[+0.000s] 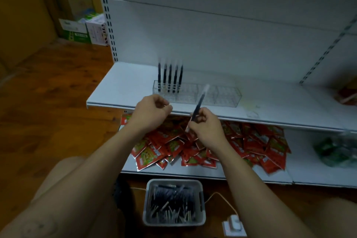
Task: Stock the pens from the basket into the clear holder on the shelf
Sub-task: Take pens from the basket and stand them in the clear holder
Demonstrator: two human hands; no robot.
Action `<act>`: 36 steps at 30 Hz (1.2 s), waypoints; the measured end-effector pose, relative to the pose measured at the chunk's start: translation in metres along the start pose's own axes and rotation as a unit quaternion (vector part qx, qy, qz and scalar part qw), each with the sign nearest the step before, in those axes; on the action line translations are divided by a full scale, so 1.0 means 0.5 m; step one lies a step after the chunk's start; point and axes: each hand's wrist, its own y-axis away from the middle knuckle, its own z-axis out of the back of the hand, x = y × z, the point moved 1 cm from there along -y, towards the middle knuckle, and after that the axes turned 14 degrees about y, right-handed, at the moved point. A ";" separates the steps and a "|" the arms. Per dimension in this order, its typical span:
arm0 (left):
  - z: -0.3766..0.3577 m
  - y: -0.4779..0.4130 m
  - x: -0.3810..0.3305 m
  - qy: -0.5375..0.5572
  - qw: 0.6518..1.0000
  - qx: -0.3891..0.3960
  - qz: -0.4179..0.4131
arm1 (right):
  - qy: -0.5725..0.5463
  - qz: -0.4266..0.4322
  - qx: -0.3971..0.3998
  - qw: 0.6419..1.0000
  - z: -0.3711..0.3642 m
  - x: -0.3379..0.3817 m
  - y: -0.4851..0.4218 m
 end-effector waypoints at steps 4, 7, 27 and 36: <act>0.001 -0.056 -0.011 0.046 0.997 -0.055 -0.013 | 0.019 0.042 -0.087 0.995 0.022 0.036 -0.085; 0.003 -0.102 0.002 0.059 0.995 -0.082 0.005 | 0.024 0.070 -0.128 0.989 0.035 0.062 -0.151; -0.023 -0.230 0.050 -0.003 0.995 -0.067 0.074 | 0.287 0.101 0.005 0.953 0.010 0.056 -0.321; -0.014 -0.210 0.055 -0.006 0.995 -0.062 0.077 | 0.199 0.125 -0.045 0.971 0.007 0.067 -0.295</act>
